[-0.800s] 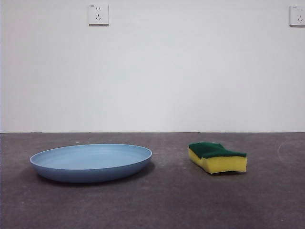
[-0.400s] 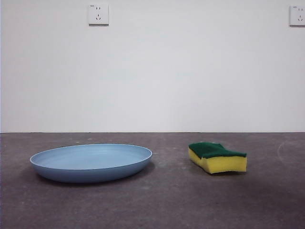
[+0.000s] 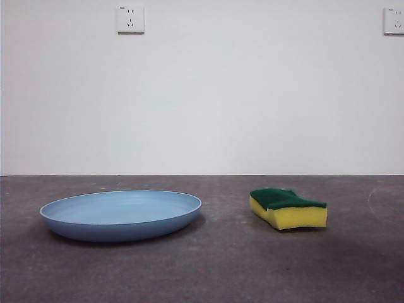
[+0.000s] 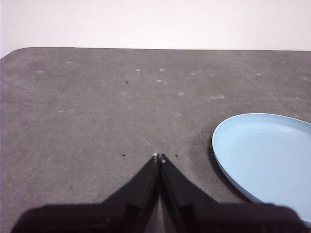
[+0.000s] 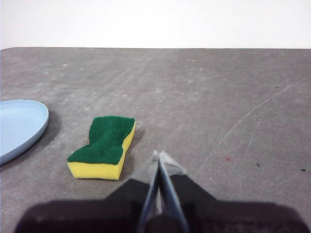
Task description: Pick up the plate,pick up the cloth,clean the plate with the cloth
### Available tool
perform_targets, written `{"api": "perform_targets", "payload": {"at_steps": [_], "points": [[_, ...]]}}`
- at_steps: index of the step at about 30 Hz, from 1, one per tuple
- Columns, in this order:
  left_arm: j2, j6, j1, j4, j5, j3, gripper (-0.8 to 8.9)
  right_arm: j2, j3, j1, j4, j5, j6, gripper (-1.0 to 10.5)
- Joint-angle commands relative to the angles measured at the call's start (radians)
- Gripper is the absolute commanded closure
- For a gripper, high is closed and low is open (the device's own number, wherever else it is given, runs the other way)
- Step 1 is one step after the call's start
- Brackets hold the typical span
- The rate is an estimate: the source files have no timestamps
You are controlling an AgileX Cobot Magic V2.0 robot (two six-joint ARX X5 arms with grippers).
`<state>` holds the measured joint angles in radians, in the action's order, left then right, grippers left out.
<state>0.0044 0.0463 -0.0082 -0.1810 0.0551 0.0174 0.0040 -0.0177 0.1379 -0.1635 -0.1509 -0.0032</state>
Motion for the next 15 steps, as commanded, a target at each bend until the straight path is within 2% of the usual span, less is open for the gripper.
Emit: {"api": "perform_targets", "payload": {"at_steps": [1, 15], "points": [[-0.003, 0.006, 0.003, 0.001, -0.001, -0.014, 8.16, -0.003, 0.013, 0.001, -0.009, 0.000, 0.024, 9.5], [-0.003, 0.006, 0.003, 0.001, -0.001, -0.014, 8.16, -0.002, 0.013, 0.000, -0.007, 0.000, 0.024, 9.5]]}}
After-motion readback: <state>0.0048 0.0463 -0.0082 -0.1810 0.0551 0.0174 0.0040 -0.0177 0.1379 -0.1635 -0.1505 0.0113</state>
